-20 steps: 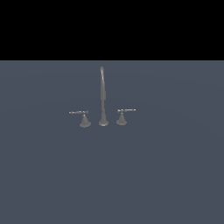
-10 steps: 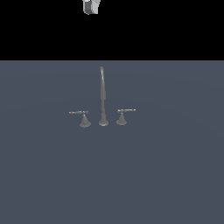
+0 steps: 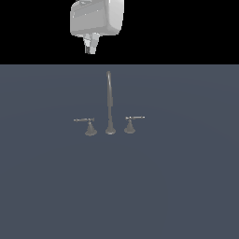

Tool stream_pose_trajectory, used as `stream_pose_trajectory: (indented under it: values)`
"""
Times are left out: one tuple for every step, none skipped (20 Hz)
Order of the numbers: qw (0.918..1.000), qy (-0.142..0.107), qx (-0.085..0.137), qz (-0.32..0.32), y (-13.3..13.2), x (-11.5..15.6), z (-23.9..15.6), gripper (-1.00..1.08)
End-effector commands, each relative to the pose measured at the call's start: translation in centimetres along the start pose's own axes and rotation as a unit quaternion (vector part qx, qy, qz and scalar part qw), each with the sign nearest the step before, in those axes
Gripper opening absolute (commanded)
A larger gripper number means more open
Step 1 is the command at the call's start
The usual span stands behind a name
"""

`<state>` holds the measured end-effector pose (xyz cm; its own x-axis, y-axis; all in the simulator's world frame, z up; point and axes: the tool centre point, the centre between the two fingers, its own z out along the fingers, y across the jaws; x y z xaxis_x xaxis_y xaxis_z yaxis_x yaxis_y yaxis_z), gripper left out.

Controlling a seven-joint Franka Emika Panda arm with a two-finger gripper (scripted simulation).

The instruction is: Turn on the faucet by rotating a designated handle.

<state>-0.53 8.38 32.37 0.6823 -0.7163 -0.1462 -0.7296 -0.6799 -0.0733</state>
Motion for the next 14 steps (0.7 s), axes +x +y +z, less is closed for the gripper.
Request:
stream_pose_trajectory:
  values:
    - [0.9995, 0.001, -0.001, 0.032, -1.5, 0.6, 2.1, -1.00]
    - [0.9990, 0.002, -0.002, 0.045, -2.0, 0.8, 3.0, -1.00]
    - [0.9984, 0.003, -0.003, 0.057, -2.6, 1.0, 3.9, -1.00]
    - [0.9975, 0.004, -0.003, 0.070, -3.1, 1.2, 4.8, -1.00]
    - [0.9966, 0.005, -0.004, 0.082, -3.6, 1.4, 5.7, -1.00]
    - [0.9955, 0.007, -0.005, 0.095, -4.1, 1.6, 6.6, -1.00]
    - [0.9942, 0.009, -0.006, 0.107, -4.6, 1.8, 7.5, -1.00]
    - [0.9928, 0.011, -0.007, 0.119, -5.0, 2.0, 8.5, -1.00]
    - [0.9912, 0.013, -0.008, 0.131, -5.5, 2.1, 9.4, -1.00]
    - [0.9895, 0.015, -0.009, 0.143, -5.9, 2.3, 10.4, -1.00]
    - [0.9876, 0.018, -0.009, 0.155, -6.3, 2.4, 11.3, -1.00]
    - [0.9856, 0.021, -0.010, 0.167, -6.7, 2.6, 12.3, -1.00]
    - [0.9835, 0.024, -0.011, 0.179, -7.1, 2.7, 13.3, -1.00]
    - [0.9812, 0.027, -0.012, 0.191, -7.4, 2.8, 14.3, -1.00]
